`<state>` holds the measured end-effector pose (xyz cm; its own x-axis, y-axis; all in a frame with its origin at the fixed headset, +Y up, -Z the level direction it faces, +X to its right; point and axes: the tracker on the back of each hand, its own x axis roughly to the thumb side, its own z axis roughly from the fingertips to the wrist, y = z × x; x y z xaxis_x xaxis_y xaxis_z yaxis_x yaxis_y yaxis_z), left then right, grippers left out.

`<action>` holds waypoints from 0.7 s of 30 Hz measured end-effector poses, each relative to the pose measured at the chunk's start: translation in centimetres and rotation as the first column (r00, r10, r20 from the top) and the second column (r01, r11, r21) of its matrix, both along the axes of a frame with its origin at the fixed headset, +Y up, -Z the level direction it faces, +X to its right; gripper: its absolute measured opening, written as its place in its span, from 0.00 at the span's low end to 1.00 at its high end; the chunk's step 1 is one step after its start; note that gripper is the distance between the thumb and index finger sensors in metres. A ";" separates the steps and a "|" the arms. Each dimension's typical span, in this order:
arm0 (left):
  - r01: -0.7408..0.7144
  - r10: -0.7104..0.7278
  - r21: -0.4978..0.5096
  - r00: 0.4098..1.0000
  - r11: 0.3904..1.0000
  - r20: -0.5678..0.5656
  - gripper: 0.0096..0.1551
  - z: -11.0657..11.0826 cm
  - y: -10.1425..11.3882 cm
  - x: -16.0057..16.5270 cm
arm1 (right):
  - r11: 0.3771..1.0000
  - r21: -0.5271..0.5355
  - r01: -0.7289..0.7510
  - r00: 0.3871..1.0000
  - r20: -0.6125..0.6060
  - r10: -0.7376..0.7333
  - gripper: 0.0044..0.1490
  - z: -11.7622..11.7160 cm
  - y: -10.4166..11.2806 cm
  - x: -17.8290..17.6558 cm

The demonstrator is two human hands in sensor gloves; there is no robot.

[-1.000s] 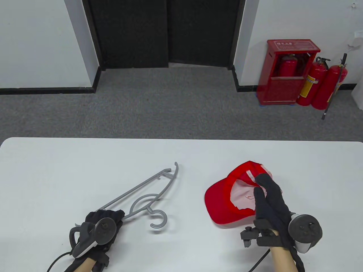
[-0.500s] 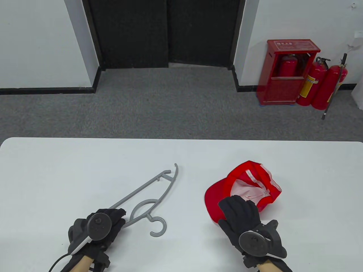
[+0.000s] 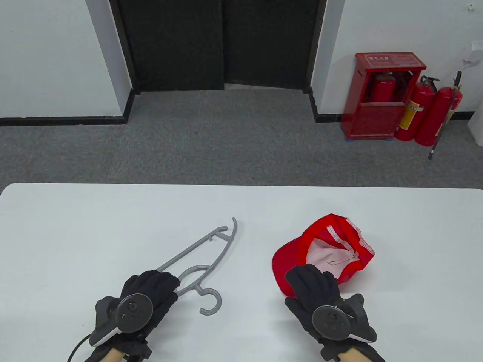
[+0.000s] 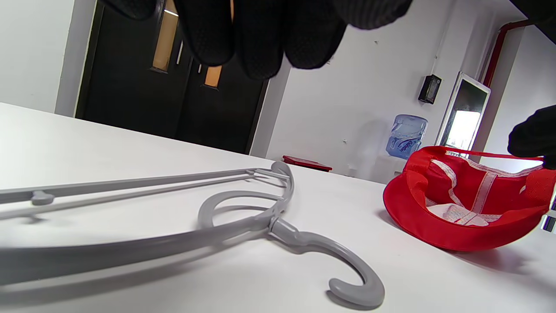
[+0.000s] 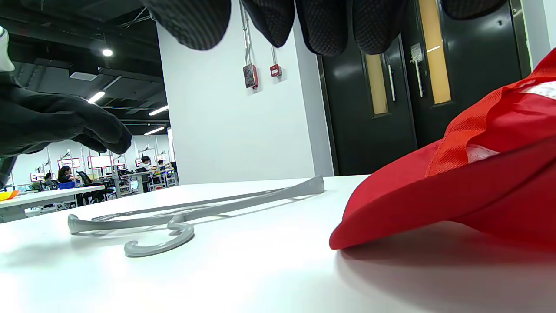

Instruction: Remove the baseball cap from gray hanger

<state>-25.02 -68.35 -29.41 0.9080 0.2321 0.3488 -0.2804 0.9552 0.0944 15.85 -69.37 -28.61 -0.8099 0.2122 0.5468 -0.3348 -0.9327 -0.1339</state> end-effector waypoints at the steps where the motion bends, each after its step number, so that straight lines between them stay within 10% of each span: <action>1: -0.004 0.004 -0.002 1.000 1.000 0.000 0.28 0.0 0.0 0.0 | 1.000 -0.004 0.000 1.000 0.002 0.000 0.40 0.0 0.0 0.0; 21: 0.012 -0.012 -0.017 1.000 1.000 0.004 0.28 0.1 -0.1 0.0 | 1.000 -0.015 0.023 1.000 0.006 -0.023 0.40 0.0 -0.2 0.1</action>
